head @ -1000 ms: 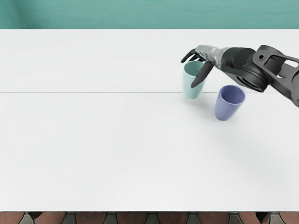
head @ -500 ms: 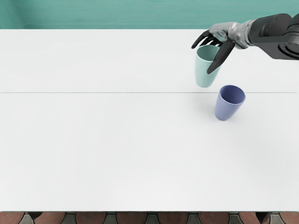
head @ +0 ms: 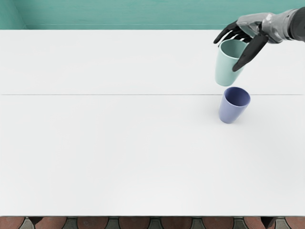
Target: Pick up cup and place in cup with right hand
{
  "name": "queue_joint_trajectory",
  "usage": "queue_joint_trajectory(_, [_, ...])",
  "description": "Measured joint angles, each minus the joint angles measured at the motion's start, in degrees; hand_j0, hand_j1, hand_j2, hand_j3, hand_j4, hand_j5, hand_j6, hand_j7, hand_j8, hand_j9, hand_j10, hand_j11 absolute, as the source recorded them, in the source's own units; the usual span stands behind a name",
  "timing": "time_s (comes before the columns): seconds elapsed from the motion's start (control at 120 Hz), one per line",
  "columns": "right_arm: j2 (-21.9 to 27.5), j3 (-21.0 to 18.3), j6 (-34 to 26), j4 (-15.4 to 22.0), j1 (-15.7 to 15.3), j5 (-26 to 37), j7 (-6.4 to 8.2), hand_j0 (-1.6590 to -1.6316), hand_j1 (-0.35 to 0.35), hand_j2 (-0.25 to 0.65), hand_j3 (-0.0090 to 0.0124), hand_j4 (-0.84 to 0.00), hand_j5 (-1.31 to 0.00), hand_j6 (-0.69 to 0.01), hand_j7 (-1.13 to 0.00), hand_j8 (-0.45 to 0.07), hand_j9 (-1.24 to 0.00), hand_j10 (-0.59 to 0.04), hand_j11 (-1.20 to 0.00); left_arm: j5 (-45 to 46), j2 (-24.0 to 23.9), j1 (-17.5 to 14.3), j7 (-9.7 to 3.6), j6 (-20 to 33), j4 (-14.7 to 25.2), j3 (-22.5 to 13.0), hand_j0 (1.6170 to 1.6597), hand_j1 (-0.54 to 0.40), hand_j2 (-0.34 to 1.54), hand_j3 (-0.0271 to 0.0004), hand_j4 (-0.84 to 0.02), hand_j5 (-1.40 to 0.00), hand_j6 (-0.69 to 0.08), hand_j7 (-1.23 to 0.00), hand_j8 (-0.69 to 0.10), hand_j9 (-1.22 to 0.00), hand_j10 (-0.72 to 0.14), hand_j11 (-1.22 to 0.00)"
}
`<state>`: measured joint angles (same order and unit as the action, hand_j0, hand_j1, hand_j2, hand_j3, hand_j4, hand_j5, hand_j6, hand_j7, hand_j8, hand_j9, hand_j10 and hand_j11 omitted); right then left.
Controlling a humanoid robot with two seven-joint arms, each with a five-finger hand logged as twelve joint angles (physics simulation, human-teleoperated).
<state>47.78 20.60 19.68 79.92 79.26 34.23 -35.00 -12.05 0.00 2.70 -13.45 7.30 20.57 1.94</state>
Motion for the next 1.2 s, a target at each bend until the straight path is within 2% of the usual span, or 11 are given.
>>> queue_joint_trajectory(0.183, [2.2,-0.3,0.4,2.0,0.0,-1.6,0.0,-1.657,0.1,-0.01,-0.0003,-0.391,-0.54,-0.319,-0.52,-0.263,-0.53,-0.308,-0.54,0.0,0.0,0.0,0.0,0.0,0.0,0.0,1.6581,0.349,0.0,0.0,0.0,0.0,0.0,0.0,0.0,0.0,0.0,0.0])
queue_joint_trajectory(0.308, [5.0,-0.4,0.6,3.8,-0.2,-1.7,0.0,-1.6566,0.083,-0.036,0.0003,-0.393,-0.53,-0.335,-0.52,-0.276,-0.53,-0.321,-0.53,0.0,0.0,0.0,0.0,0.0,0.0,0.0,1.6581,0.349,0.0,0.0,0.0,0.0,0.0,0.0,0.0,0.0,0.0,0.0])
queue_joint_trajectory(0.45, [6.3,-0.4,0.6,4.8,-0.9,-1.8,0.0,-1.6565,0.072,-0.042,-0.0001,-0.396,-0.53,-0.343,-0.52,-0.284,-0.53,-0.33,-0.53,0.0,0.0,0.0,0.0,0.0,0.0,0.0,1.6581,0.349,0.0,0.0,0.0,0.0,0.0,0.0,0.0,0.0,0.0,0.0])
queue_joint_trajectory(0.65, [9.3,-0.4,0.6,8.3,-1.7,-1.8,0.0,-1.6563,0.065,-0.048,-0.0001,-0.399,-0.53,-0.355,-0.52,-0.291,-0.53,-0.34,-0.53,0.0,0.0,0.0,0.0,0.0,0.0,0.0,1.6581,0.349,0.0,0.0,0.0,0.0,0.0,0.0,0.0,0.0,0.0,0.0])
queue_joint_trajectory(0.892, [9.9,-0.4,-0.4,9.3,-3.4,-1.7,0.0,-1.656,0.059,-0.051,-0.0003,-0.399,-0.53,-0.363,-0.53,-0.297,-0.52,-0.347,-0.53,0.0,0.0,0.0,0.0,0.0,0.0,0.0,1.6581,0.349,0.0,-0.0001,0.0,0.0,0.0,0.0,0.0,0.0,0.0,0.0])
queue_joint_trajectory(1.2, [8.6,-0.4,-5.2,9.5,-6.1,0.3,0.0,-1.6551,0.043,-0.068,-0.0005,-0.411,-0.54,-0.377,-0.54,-0.307,-0.53,-0.355,-0.53,0.0,0.0,0.0,0.0,0.0,0.0,0.0,1.6581,0.349,0.0,-0.0001,0.0,0.0,0.0,0.0,0.0,0.0,0.0,0.0])
